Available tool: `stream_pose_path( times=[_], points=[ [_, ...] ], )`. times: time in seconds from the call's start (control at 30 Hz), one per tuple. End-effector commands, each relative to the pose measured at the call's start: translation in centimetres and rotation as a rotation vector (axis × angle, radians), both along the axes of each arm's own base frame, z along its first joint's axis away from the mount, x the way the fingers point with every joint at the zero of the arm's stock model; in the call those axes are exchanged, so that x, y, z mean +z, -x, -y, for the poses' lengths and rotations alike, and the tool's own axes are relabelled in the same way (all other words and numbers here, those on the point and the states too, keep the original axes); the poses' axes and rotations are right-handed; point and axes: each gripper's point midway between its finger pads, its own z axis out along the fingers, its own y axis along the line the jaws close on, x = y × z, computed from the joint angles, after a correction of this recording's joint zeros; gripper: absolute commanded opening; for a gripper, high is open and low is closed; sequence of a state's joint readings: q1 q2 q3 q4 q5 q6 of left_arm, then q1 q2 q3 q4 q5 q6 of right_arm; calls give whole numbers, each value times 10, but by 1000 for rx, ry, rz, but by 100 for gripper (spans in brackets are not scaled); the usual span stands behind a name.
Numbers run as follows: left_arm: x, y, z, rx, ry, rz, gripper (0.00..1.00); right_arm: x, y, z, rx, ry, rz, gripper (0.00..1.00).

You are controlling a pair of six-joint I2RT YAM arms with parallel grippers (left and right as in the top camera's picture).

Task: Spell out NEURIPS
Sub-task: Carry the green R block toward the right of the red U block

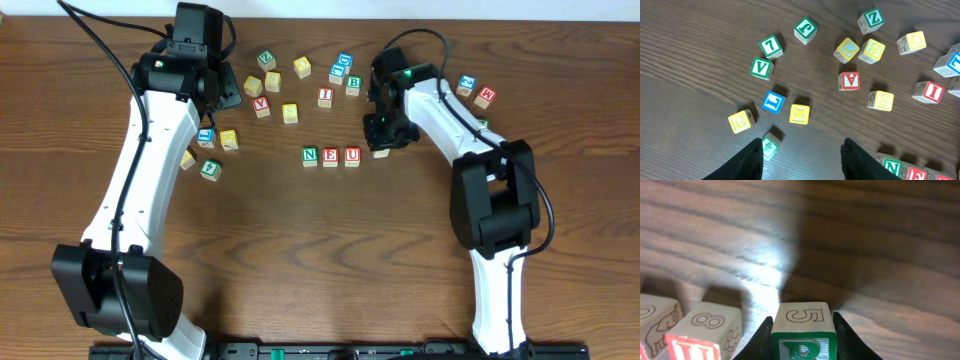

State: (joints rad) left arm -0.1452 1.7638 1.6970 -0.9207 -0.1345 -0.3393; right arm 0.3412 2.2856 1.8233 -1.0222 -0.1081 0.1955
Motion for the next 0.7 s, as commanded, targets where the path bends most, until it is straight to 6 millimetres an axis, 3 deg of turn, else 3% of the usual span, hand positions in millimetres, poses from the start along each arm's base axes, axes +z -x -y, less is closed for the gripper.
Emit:
stream_pose_path(
  times=[0.0, 0.47, 0.67],
  points=[
    [5, 0, -5, 8, -16, 10, 49, 23, -2, -13, -2, -21, 43, 16],
    [5, 0, -5, 7, -16, 9, 50, 23, 9, -24, -16, -10, 17, 18],
    [5, 0, -5, 7, -16, 9, 50, 23, 11, -23, -16, -7, 11, 25]
  ],
)
